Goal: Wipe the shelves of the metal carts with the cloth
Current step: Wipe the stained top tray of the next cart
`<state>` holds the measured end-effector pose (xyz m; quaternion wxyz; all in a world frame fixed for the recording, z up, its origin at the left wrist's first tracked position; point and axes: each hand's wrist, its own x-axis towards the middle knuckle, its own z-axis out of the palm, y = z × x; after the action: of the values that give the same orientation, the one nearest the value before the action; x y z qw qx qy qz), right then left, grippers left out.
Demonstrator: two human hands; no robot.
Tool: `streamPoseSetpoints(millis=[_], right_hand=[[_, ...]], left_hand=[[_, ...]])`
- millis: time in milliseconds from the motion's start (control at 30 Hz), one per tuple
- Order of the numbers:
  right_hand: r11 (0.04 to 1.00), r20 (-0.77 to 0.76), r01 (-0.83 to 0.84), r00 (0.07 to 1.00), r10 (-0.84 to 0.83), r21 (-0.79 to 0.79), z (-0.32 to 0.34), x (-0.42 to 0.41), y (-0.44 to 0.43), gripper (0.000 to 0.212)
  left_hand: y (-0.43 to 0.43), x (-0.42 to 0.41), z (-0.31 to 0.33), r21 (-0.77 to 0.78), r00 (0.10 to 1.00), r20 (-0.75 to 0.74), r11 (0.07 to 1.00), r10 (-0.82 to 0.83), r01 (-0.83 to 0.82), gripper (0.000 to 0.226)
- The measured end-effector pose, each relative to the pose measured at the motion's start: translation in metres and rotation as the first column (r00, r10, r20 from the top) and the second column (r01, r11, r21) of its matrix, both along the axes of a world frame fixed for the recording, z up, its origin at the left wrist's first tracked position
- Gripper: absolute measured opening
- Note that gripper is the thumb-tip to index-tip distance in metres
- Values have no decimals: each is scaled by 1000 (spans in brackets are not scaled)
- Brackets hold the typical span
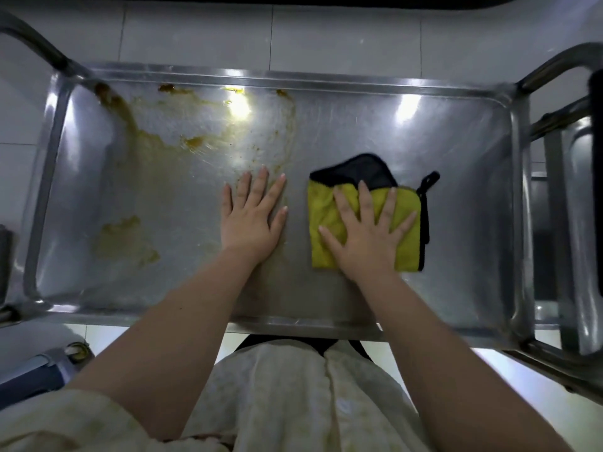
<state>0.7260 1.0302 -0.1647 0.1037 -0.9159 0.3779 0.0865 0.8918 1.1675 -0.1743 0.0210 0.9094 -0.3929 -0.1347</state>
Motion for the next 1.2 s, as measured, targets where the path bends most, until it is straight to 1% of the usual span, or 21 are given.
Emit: streamPoseSetpoints(millis=[100, 167, 300, 433, 533, 600, 667, 700, 767, 833, 900, 1000, 1133, 1200], right_hand=[[998, -4, -55, 998, 55, -19, 1, -69, 52, 71], [996, -20, -82, 997, 81, -28, -2, -93, 68, 70], [996, -16, -82, 997, 82, -20, -3, -90, 67, 66], [996, 23, -83, 996, 84, -37, -2, -83, 51, 63], [995, 31, -84, 996, 86, -61, -1, -55, 3, 62], [998, 15, 11, 1000, -10, -55, -4, -14, -52, 63], [991, -8, 136, 991, -136, -7, -6, 32, -116, 64], [985, -21, 173, 985, -173, 14, -6, 52, -145, 64], [979, -52, 199, 979, -197, 42, -4, 78, -184, 66], [980, -69, 195, 979, -192, 45, -3, 82, -193, 69], [986, -46, 159, 986, -158, 38, -2, 63, -175, 70], [997, 5, 76, 997, -76, 25, -3, 1, -121, 68], [1000, -15, 24, 1000, -24, 18, 2, -104, -25, 68], [999, -41, 1, 999, 0, 36, 5, -141, 7, 68]], left_hand=[[-11, -14, 1, 9, 998, -16, 998, 61, -61, 58], [-25, -28, 1, 7, 998, -6, 998, 62, -62, 57], [-57, -44, -1, -11, 998, 12, 998, -57, 57, 58], [-67, -40, -9, -39, 996, 26, 996, -85, 86, 56], [-68, -38, -13, -57, 996, 36, 995, -85, 87, 55], [-70, -38, -13, -73, 997, 29, 994, -76, 78, 55], [-71, -39, -12, -87, 997, 35, 994, -68, 71, 56], [-73, -38, -12, -90, 997, 38, 994, -65, 68, 56], [-76, -37, -12, -86, 998, 38, 995, -55, 58, 56], [-80, -36, -11, -76, 999, 30, 996, -44, 46, 56], [-83, -36, -11, -61, 999, 18, 997, -42, 43, 56], [-85, -39, -8, -40, 999, 15, 998, -46, 47, 56], [-87, -38, -6, -2, 999, 6, 999, -33, 33, 57], [-86, -39, -5, -4, 1000, 3, 1000, -31, 31, 57]])
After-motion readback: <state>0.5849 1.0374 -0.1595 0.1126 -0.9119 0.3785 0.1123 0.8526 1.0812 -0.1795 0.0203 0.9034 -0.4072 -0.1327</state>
